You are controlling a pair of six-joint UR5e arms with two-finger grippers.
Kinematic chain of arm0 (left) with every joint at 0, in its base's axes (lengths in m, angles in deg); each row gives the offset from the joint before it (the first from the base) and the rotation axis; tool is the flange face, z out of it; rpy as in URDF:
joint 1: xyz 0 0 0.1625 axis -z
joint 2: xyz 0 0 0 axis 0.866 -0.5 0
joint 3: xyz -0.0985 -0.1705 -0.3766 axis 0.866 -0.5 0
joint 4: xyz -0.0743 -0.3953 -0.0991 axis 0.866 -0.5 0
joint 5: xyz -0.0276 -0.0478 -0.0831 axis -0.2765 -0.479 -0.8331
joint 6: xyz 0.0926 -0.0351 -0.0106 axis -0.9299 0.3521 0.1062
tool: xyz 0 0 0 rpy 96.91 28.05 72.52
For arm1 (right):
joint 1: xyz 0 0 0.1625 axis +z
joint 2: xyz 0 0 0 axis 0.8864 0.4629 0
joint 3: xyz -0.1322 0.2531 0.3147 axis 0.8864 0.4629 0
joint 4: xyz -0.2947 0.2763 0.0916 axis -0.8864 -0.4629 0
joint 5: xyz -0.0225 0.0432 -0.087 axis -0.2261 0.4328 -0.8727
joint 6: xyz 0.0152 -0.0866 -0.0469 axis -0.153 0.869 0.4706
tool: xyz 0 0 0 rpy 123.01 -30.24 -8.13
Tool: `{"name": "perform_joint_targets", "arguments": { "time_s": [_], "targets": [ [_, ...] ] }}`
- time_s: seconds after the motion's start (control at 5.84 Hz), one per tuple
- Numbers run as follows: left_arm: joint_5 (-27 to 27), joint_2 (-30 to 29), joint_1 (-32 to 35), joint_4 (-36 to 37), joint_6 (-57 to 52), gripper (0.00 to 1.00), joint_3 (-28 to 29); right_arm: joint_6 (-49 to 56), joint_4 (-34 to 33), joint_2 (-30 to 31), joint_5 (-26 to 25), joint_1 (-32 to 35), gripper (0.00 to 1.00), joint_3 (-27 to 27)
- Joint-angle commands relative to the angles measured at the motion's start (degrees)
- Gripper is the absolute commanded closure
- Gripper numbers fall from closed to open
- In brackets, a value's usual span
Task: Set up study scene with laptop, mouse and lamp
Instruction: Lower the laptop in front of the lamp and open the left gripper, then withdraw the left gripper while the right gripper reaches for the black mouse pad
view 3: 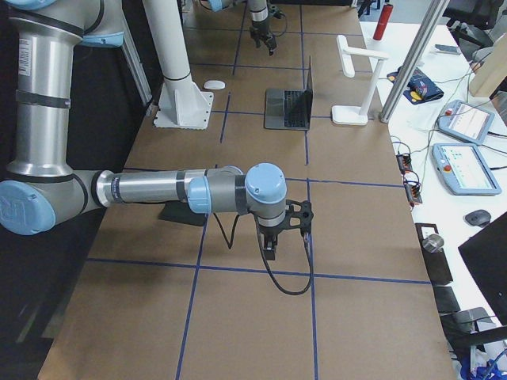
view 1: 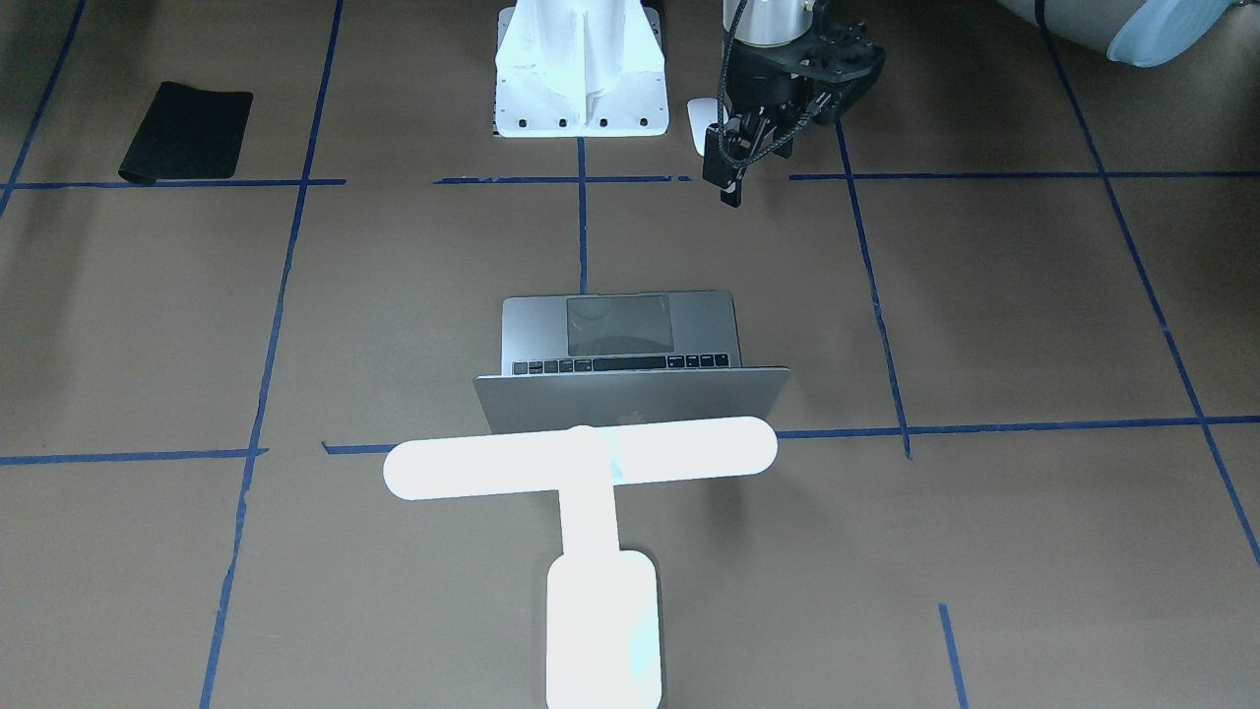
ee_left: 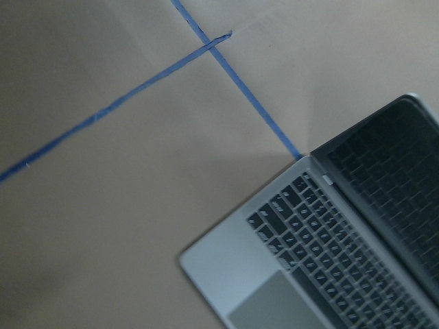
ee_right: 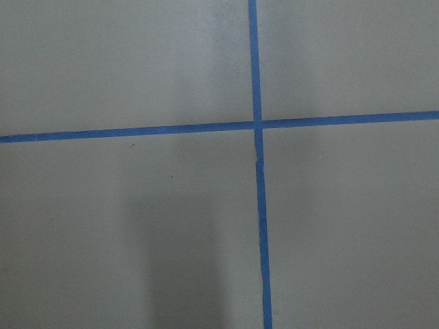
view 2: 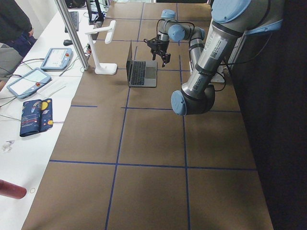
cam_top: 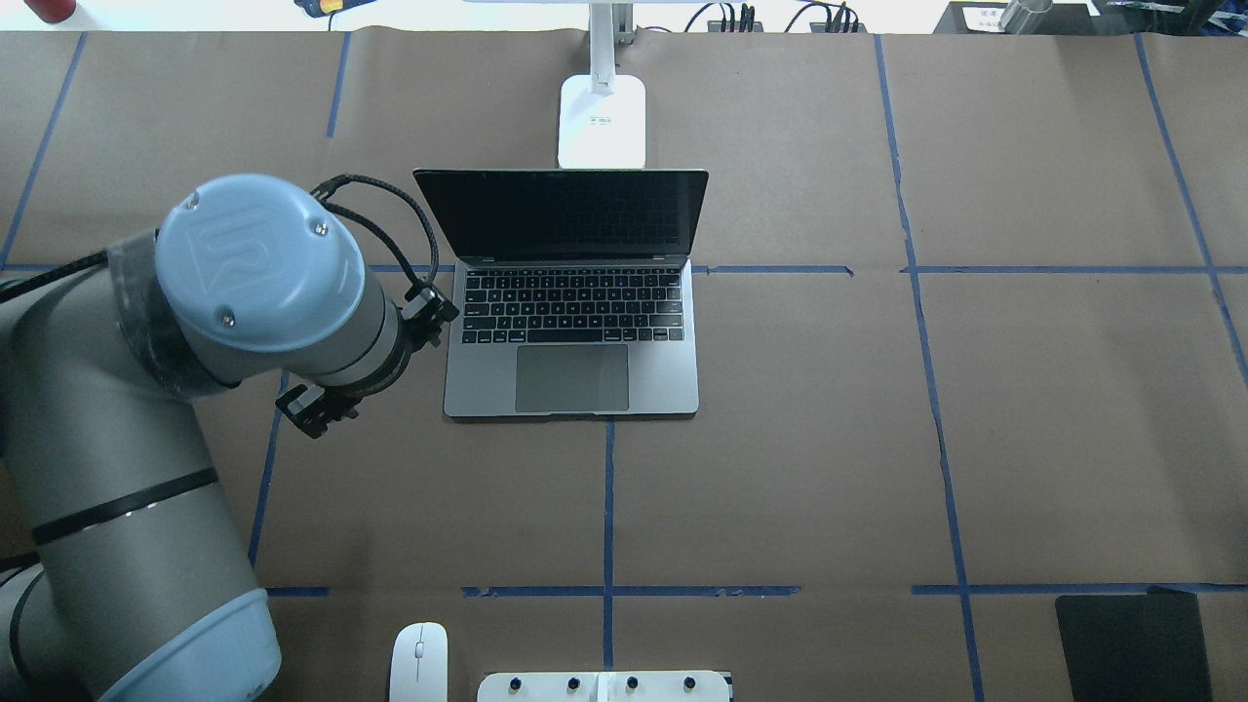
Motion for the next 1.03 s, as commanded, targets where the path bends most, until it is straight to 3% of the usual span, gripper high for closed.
{"name": "perform_joint_targets", "arguments": {
  "time_s": [0.0,0.17,0.34,0.51,0.86],
  "targets": [
    [0.3,3.4,-3.4,-0.1,-0.4,0.0,-5.4,-11.3,0.7,1.3,-2.6,-8.0,0.0,-5.8],
    [0.5,5.8,-6.0,0.0,-2.2,0.0,-9.5,-20.9,7.6,1.9,-3.1,-12.6,0.0,-6.0],
    [0.6,6.1,-7.1,0.0,-2.7,0.0,-10.4,-30.9,19.2,5.5,-5.4,-18.0,0.0,-6.0],
    [0.7,6.2,-7.7,0.0,-2.7,0.0,-10.4,-35.7,26.1,7.9,-5.0,-20.5,0.0,-6.0],
    [0.7,6.1,-9.0,0.0,-2.5,0.0,-10.5,-39.7,31.8,12.5,-7.6,-25.2,0.0,-6.2]
  ]
}}
